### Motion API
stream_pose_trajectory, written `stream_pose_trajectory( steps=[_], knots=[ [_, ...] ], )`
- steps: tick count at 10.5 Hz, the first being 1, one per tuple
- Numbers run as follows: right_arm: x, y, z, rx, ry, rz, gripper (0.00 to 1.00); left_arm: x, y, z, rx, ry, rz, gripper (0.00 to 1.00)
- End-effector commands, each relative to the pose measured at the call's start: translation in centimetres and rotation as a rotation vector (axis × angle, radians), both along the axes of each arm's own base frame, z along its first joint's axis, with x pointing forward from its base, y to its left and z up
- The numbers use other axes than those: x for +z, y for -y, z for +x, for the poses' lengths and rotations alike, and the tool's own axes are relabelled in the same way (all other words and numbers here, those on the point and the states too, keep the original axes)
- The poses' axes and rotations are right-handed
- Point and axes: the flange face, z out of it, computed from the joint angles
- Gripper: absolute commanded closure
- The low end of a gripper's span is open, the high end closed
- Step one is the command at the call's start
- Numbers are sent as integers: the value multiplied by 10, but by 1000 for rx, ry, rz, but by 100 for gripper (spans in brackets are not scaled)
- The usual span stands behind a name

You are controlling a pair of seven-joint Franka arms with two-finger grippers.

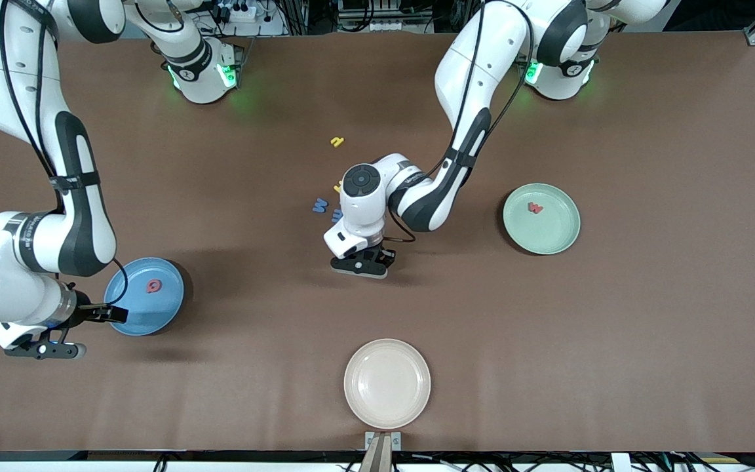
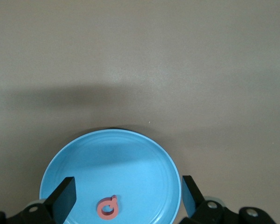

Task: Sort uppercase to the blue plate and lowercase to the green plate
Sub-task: 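Lower the left gripper onto the blue letter a and close it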

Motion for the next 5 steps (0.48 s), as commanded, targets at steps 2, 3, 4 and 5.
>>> stream_pose_trajectory(
  steps=[2, 3, 4, 5],
  knots=[
    [7, 5, -1, 42, 7, -5, 0, -29, -14, -13, -17, -57, 101, 65],
    [7, 0, 0, 55, 7, -7, 0, -29, -13, -14, -17, -58, 100, 66],
    [6, 0, 0, 56, 6, -7, 0, -29, -13, -14, -16, -60, 99, 68],
    [6, 6, -1, 54, 5, -5, 0, -29, -13, -14, -16, -60, 98, 69]
  ],
)
